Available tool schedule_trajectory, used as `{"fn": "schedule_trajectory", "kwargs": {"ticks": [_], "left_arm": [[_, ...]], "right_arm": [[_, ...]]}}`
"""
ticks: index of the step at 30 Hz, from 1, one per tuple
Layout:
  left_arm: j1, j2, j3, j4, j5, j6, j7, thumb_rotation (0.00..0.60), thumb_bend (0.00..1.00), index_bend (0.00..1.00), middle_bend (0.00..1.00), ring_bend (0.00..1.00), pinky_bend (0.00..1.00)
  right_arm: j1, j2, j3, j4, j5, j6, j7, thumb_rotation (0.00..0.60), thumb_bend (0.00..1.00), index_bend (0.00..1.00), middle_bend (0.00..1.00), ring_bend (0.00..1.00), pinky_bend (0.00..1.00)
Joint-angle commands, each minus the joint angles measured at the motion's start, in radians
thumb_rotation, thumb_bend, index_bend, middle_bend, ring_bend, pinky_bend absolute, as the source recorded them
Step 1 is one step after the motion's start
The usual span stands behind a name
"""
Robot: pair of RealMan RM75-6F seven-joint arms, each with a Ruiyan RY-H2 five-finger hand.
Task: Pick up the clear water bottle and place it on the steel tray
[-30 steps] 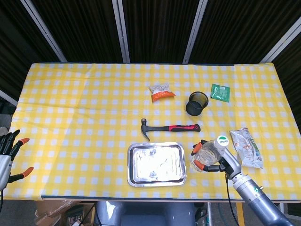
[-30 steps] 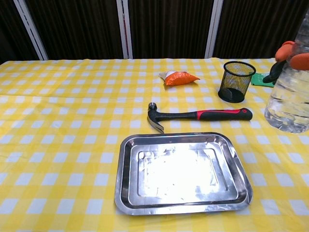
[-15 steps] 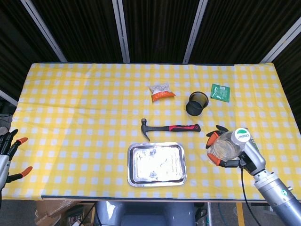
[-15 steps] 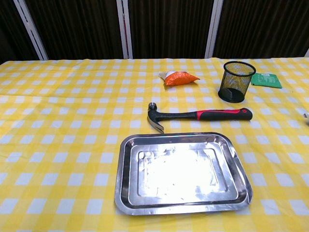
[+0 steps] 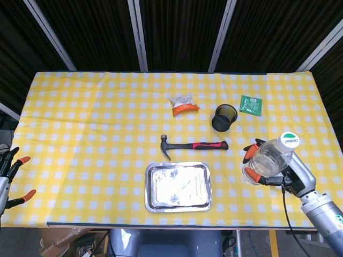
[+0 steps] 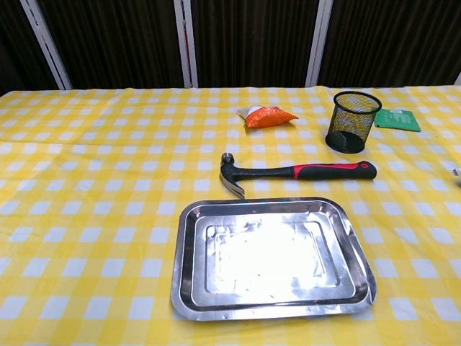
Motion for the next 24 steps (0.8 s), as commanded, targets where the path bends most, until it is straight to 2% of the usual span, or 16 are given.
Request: {"fn": "schedule_trajectory", "kwargs": {"ticks": [1, 5, 8, 11, 14, 19, 24], "left_arm": [[0.000, -0.001, 0.000, 0.000, 0.000, -0.001, 0.002, 0.600, 0.18, 0.19, 0.00, 0.00, 0.00], [-0.001, -0.002, -0.001, 0.000, -0.001, -0.003, 0.007, 0.600, 0.18, 0.19, 0.00, 0.00, 0.00], [-0.003, -0.004, 0.000, 0.000, -0.001, -0.006, 0.013, 0.600, 0.18, 0.19, 0.00, 0.00, 0.00], [-0.003, -0.006, -0.001, 0.001, -0.003, -0.007, 0.016, 0.600, 0.18, 0.19, 0.00, 0.00, 0.00], [-0.008, -0.010, -0.001, 0.002, -0.005, -0.016, 0.028, 0.600, 0.18, 0.19, 0.00, 0.00, 0.00], [-0.010, -0.016, 0.001, 0.000, -0.004, -0.022, 0.043, 0.600, 0.18, 0.19, 0.00, 0.00, 0.00], [-0.011, -0.015, 0.000, 0.000, -0.008, -0.023, 0.043, 0.600, 0.18, 0.19, 0.00, 0.00, 0.00]], "right_arm": [[0.018, -0.134, -0.058, 0.052, -0.011, -0.033, -0.051, 0.600, 0.49, 0.75, 0.59, 0.28, 0.00], [0.023, -0.273, -0.111, 0.116, -0.041, -0.032, -0.054, 0.600, 0.49, 0.75, 0.59, 0.28, 0.00], [0.014, -0.409, -0.158, 0.202, -0.091, 0.008, -0.043, 0.600, 0.49, 0.75, 0.59, 0.28, 0.00], [0.008, -0.505, -0.192, 0.270, -0.138, 0.050, -0.035, 0.600, 0.49, 0.75, 0.59, 0.28, 0.00], [-0.007, -0.594, -0.226, 0.287, -0.188, 0.110, -0.112, 0.600, 0.50, 0.75, 0.59, 0.28, 0.00], [-0.026, -0.674, -0.268, 0.290, -0.216, 0.172, -0.204, 0.600, 0.50, 0.75, 0.59, 0.28, 0.00], [-0.022, -0.691, -0.288, 0.299, -0.229, 0.195, -0.210, 0.600, 0.50, 0.75, 0.59, 0.28, 0.00]]}}
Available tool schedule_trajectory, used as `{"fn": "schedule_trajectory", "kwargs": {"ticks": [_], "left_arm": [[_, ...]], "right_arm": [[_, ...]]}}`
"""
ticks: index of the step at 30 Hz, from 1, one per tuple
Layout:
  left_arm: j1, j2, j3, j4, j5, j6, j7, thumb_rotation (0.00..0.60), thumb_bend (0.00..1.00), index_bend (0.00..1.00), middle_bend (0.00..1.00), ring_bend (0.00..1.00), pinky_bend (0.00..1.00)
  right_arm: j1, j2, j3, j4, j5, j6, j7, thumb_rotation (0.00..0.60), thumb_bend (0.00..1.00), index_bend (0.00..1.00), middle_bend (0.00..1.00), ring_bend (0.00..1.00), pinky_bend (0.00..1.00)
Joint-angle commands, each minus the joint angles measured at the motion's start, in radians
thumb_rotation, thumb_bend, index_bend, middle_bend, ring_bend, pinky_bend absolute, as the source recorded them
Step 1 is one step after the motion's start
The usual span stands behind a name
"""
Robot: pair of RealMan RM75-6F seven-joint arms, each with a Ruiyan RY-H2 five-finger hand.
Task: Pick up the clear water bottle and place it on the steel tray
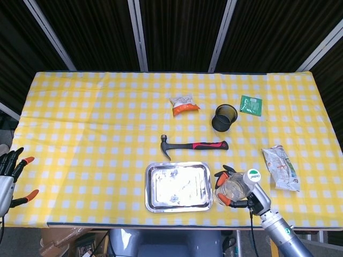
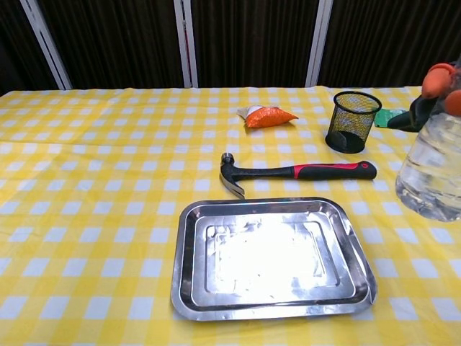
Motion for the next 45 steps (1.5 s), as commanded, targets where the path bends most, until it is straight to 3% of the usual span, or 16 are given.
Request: {"fn": "schedule_trajectory", "kwargs": {"ticks": [1, 9, 16, 22, 26, 33, 36, 40, 45], "left_arm": [[0.000, 0.001, -0.001, 0.000, -0.002, 0.001, -0.002, 0.600, 0.18, 0.19, 0.00, 0.00, 0.00], [-0.003, -0.001, -0.002, 0.002, -0.008, -0.007, 0.000, 0.600, 0.18, 0.19, 0.00, 0.00, 0.00], [-0.003, -0.007, 0.004, -0.005, 0.000, -0.008, 0.021, 0.600, 0.18, 0.19, 0.00, 0.00, 0.00], [-0.005, -0.013, 0.006, -0.008, 0.002, -0.012, 0.035, 0.600, 0.18, 0.19, 0.00, 0.00, 0.00], [-0.007, -0.014, 0.006, -0.009, 0.001, -0.015, 0.039, 0.600, 0.18, 0.19, 0.00, 0.00, 0.00], [-0.006, -0.008, 0.005, -0.009, 0.003, -0.010, 0.019, 0.600, 0.18, 0.19, 0.00, 0.00, 0.00], [-0.004, -0.001, 0.000, -0.004, -0.001, -0.004, -0.005, 0.600, 0.18, 0.19, 0.00, 0.00, 0.00], [-0.005, 0.004, 0.000, 0.003, -0.001, -0.005, -0.022, 0.600, 0.18, 0.19, 0.00, 0.00, 0.00], [-0.007, 0.007, -0.001, 0.008, -0.003, -0.008, -0.033, 0.600, 0.18, 0.19, 0.00, 0.00, 0.00]], "right_arm": [[0.001, 0.000, -0.008, 0.008, -0.001, 0.013, 0.001, 0.600, 0.50, 0.75, 0.59, 0.28, 0.00], [-0.031, 0.085, -0.043, 0.099, -0.018, 0.103, 0.097, 0.600, 0.50, 0.76, 0.60, 0.28, 0.00], [-0.080, 0.198, -0.086, 0.299, -0.022, 0.190, 0.287, 0.600, 0.50, 0.77, 0.60, 0.28, 0.00], [-0.083, 0.212, -0.113, 0.421, -0.037, 0.213, 0.402, 0.600, 0.50, 0.77, 0.60, 0.28, 0.00], [-0.067, 0.198, -0.124, 0.420, -0.056, 0.200, 0.392, 0.600, 0.50, 0.77, 0.60, 0.28, 0.00], [-0.008, 0.133, -0.109, 0.261, -0.063, 0.142, 0.218, 0.600, 0.51, 0.77, 0.60, 0.28, 0.00], [0.054, 0.030, -0.061, 0.100, -0.055, 0.090, 0.037, 0.600, 0.51, 0.78, 0.61, 0.29, 0.00], [0.093, -0.101, -0.025, -0.016, 0.063, 0.016, -0.205, 0.600, 0.52, 0.78, 0.61, 0.29, 0.00], [0.121, -0.200, -0.005, -0.066, 0.181, -0.023, -0.349, 0.600, 0.51, 0.78, 0.61, 0.29, 0.00]]}}
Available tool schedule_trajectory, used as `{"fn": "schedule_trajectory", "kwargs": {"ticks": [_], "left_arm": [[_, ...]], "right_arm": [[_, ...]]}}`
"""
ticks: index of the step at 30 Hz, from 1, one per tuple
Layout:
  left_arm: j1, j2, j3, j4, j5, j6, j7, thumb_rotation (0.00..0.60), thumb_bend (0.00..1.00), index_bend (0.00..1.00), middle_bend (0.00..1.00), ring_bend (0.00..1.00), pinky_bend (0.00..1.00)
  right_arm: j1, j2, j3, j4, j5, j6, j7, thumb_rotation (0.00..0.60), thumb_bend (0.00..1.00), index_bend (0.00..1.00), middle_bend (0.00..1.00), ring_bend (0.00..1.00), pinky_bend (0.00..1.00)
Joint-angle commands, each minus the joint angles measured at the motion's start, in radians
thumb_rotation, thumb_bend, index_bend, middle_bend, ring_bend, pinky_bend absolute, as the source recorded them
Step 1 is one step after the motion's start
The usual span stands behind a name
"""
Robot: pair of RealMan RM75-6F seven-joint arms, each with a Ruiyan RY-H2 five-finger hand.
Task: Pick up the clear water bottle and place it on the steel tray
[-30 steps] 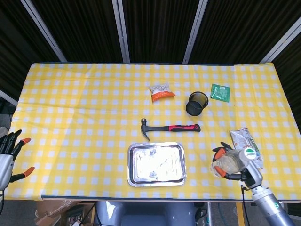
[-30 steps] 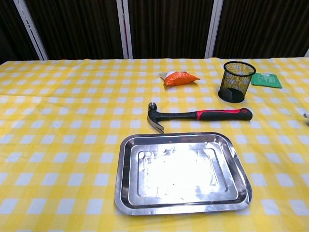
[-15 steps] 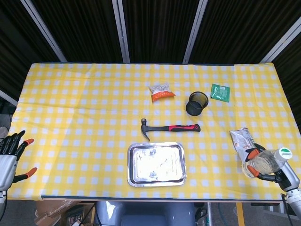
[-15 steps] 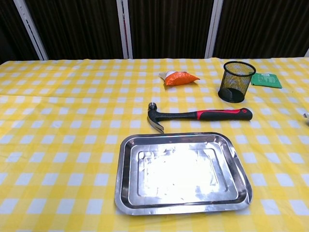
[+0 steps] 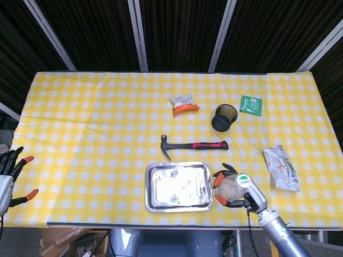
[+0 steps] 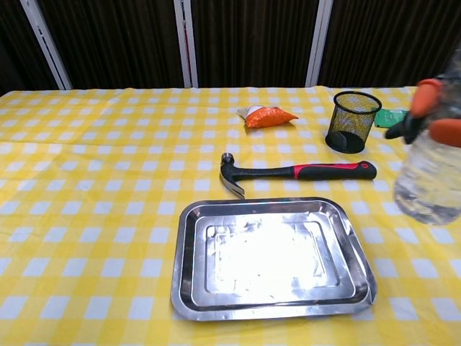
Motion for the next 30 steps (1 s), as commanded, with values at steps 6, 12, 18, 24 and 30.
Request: {"fn": "schedule_trajectory", "kwargs": {"ticks": [6, 12, 18, 24, 30], "left_arm": [[-0.001, 0.004, -0.002, 0.003, -0.004, -0.002, -0.011, 0.600, 0.18, 0.19, 0.00, 0.00, 0.00], [-0.001, 0.001, 0.000, 0.000, -0.002, -0.002, -0.003, 0.600, 0.18, 0.19, 0.00, 0.00, 0.00], [-0.001, -0.004, 0.003, -0.005, 0.001, -0.003, 0.016, 0.600, 0.18, 0.19, 0.00, 0.00, 0.00], [-0.002, -0.011, 0.006, -0.010, 0.005, -0.005, 0.038, 0.600, 0.18, 0.19, 0.00, 0.00, 0.00], [-0.006, -0.019, 0.008, -0.014, 0.006, -0.014, 0.058, 0.600, 0.18, 0.19, 0.00, 0.00, 0.00]], "right_arm": [[0.027, -0.105, 0.027, -0.058, 0.174, -0.045, -0.164, 0.600, 0.51, 0.78, 0.61, 0.30, 0.00], [-0.037, 0.047, 0.008, 0.033, 0.142, 0.010, 0.015, 0.600, 0.51, 0.78, 0.61, 0.30, 0.00], [-0.120, 0.191, -0.031, 0.181, 0.075, 0.097, 0.264, 0.600, 0.52, 0.78, 0.61, 0.30, 0.00], [-0.182, 0.231, -0.068, 0.367, 0.022, 0.174, 0.511, 0.600, 0.51, 0.78, 0.61, 0.30, 0.00], [-0.177, 0.197, -0.078, 0.425, -0.028, 0.190, 0.550, 0.600, 0.52, 0.78, 0.61, 0.30, 0.00]]}}
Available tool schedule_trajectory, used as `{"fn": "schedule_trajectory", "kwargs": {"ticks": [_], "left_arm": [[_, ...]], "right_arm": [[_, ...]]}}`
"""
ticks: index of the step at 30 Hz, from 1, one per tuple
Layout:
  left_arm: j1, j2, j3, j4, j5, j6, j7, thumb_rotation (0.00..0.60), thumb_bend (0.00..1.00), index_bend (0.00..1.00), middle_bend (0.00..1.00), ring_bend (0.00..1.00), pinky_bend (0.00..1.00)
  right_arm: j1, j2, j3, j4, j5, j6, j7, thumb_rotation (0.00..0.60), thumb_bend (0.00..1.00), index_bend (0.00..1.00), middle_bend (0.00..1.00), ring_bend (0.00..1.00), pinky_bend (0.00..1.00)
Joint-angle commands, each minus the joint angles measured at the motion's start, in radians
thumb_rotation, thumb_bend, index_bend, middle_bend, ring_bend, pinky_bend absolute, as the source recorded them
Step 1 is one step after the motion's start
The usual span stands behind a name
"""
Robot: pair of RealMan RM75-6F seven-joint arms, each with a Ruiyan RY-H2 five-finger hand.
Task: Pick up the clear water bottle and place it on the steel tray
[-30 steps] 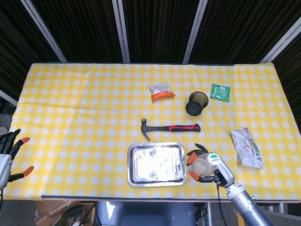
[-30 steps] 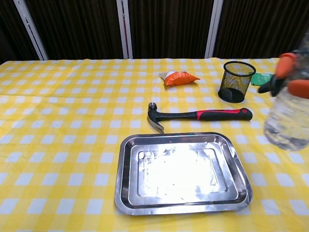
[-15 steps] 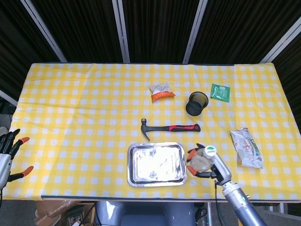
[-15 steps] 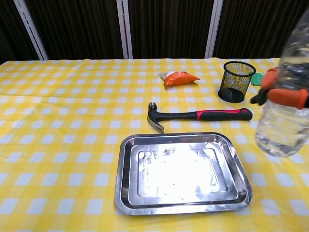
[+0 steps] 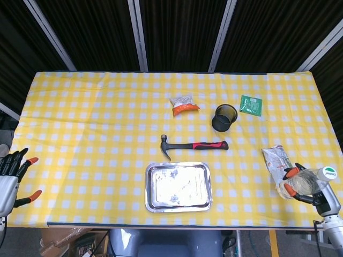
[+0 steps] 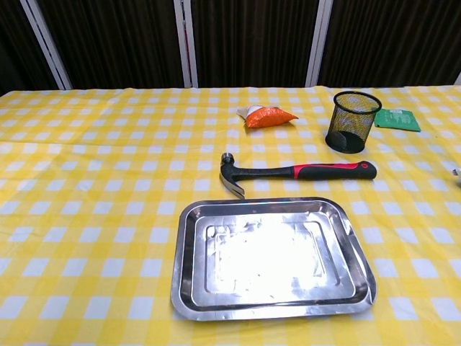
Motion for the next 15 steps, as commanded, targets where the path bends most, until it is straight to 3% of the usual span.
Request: {"fn": "schedule_trajectory", "kwargs": {"ticks": [1, 7, 15], "left_arm": [[-0.001, -0.002, 0.000, -0.002, 0.001, -0.002, 0.005, 0.600, 0.18, 0.19, 0.00, 0.00, 0.00], [-0.002, 0.000, -0.001, -0.002, -0.003, -0.003, -0.003, 0.600, 0.18, 0.19, 0.00, 0.00, 0.00], [-0.006, 0.007, 0.000, 0.007, 0.000, -0.008, -0.032, 0.600, 0.18, 0.19, 0.00, 0.00, 0.00]], "right_arm": [[0.001, -0.017, -0.011, 0.010, -0.036, 0.011, -0.018, 0.600, 0.52, 0.78, 0.61, 0.30, 0.00], [0.040, -0.104, -0.003, -0.119, -0.078, -0.015, -0.198, 0.600, 0.51, 0.79, 0.62, 0.30, 0.00], [0.125, -0.338, 0.049, -0.295, -0.010, -0.136, -0.533, 0.600, 0.52, 0.79, 0.62, 0.30, 0.00]]}}
